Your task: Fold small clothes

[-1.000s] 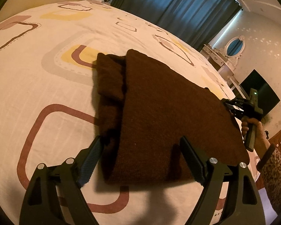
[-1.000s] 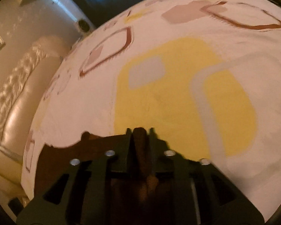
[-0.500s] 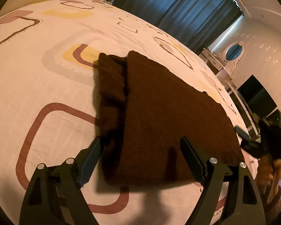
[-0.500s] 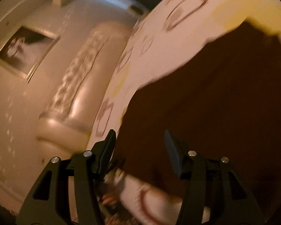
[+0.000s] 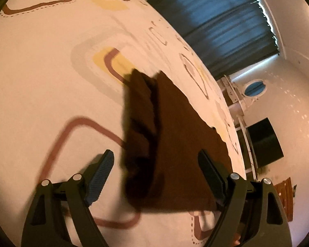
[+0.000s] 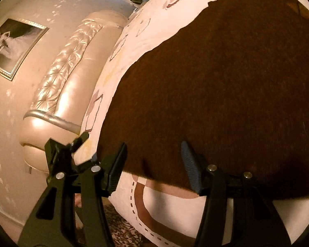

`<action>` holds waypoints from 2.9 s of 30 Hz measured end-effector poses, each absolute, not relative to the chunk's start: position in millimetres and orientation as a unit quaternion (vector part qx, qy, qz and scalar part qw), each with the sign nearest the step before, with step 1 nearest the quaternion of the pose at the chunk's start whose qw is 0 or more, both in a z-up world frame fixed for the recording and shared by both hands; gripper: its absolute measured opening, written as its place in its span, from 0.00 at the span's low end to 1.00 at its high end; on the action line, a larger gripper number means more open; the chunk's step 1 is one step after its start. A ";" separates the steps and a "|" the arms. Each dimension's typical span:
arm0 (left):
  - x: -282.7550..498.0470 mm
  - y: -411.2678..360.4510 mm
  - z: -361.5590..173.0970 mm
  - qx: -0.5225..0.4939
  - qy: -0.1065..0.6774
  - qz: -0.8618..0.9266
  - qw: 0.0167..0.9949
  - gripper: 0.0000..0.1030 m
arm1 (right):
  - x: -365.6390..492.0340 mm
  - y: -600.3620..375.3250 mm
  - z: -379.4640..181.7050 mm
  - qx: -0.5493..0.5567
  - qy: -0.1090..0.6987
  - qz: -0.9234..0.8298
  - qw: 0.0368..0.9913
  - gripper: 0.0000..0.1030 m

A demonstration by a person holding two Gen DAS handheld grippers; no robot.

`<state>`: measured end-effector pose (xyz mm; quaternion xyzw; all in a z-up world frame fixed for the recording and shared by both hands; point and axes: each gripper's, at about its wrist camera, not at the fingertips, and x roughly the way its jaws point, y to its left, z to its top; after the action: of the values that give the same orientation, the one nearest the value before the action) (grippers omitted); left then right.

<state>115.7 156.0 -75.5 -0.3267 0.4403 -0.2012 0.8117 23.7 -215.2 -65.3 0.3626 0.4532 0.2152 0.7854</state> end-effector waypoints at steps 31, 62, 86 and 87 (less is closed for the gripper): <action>199.6 85.4 -68.2 -0.225 0.540 -0.200 0.786 0.12 | 14.0 -208.8 -74.4 0.351 0.411 0.225 0.810 0.62; 104.4 -255.0 -37.7 0.009 0.519 -0.201 0.831 0.37 | -47.3 -417.5 -60.5 0.468 0.362 0.121 0.797 0.65; 69.3 -14.4 -56.2 -0.166 0.482 -0.129 0.850 0.52 | 48.1 -377.8 -80.8 0.513 0.411 0.175 0.733 0.65; 69.4 -13.4 -58.7 -0.170 0.485 -0.133 0.848 0.52 | 56.9 -377.7 -84.0 0.517 0.414 0.172 0.729 0.65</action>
<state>69.4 -13.4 -58.7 -0.1703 0.4849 -0.1325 0.8476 56.9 -377.8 -84.0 0.5174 0.4143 0.1722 0.7287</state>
